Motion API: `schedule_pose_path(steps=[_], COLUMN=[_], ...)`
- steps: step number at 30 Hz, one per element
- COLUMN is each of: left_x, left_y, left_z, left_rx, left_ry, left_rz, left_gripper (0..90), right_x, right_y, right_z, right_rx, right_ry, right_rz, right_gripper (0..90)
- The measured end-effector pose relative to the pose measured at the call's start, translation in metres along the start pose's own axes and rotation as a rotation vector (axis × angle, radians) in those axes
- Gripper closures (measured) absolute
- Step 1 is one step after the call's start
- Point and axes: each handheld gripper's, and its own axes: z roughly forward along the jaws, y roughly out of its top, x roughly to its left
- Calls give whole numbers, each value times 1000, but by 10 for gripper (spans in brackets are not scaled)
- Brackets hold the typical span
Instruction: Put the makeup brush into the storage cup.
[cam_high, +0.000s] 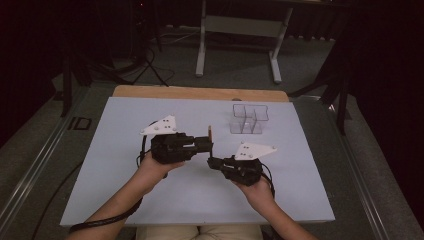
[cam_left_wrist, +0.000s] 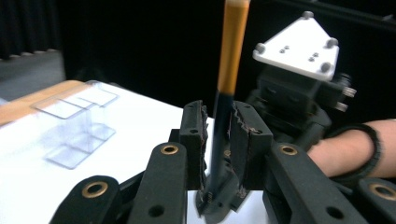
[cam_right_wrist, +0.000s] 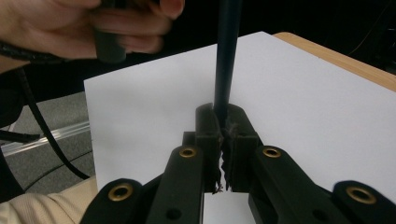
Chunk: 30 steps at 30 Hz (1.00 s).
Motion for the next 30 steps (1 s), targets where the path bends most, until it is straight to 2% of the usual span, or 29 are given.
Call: schedule_pose_path(steps=[2, 4, 12, 15, 18, 20, 21, 24, 25, 26, 30], left_x=[1, 2, 3, 3, 0, 0, 0, -1, -1, 0, 1], left_y=[-3, -6, -9, -9, -9, -9, -8, -7, -7, -7, -9], left_z=[1, 2, 7, 7, 7, 7, 8, 8, 8, 7, 6], left_rx=[12, 5, 5, 9, 7, 8, 14, 29, 29, 34, 40], left_ry=[2, -9, -26, -13, 12, 15, 20, 26, 26, 34, 49], left_rz=[-4, -22, -51, -42, -10, -10, -4, 3, 3, 12, 15], left_gripper=[781, 783, 820, 834, 845, 846, 846, 847, 847, 847, 848], right_x=[0, -1, -1, -2, -2, -3, -3, -5, -5, -7, -10], right_y=[0, 0, 0, 0, -1, -1, -1, 0, 0, 0, 0], right_z=[0, 0, 1, 1, 1, 0, 0, 1, 1, -1, -3], right_rx=[2, 1, 2, 0, -4, -7, -7, -6, -6, -8, -8], right_ry=[0, 1, 3, 3, 7, 4, 3, 5, 5, -6, -13], right_rz=[-1, -1, 10, 18, 20, 20, 21, 37, 37, 40, 42], right_gripper=[859, 859, 859, 858, 854, 848, 837, 728, 728, 661, 648])
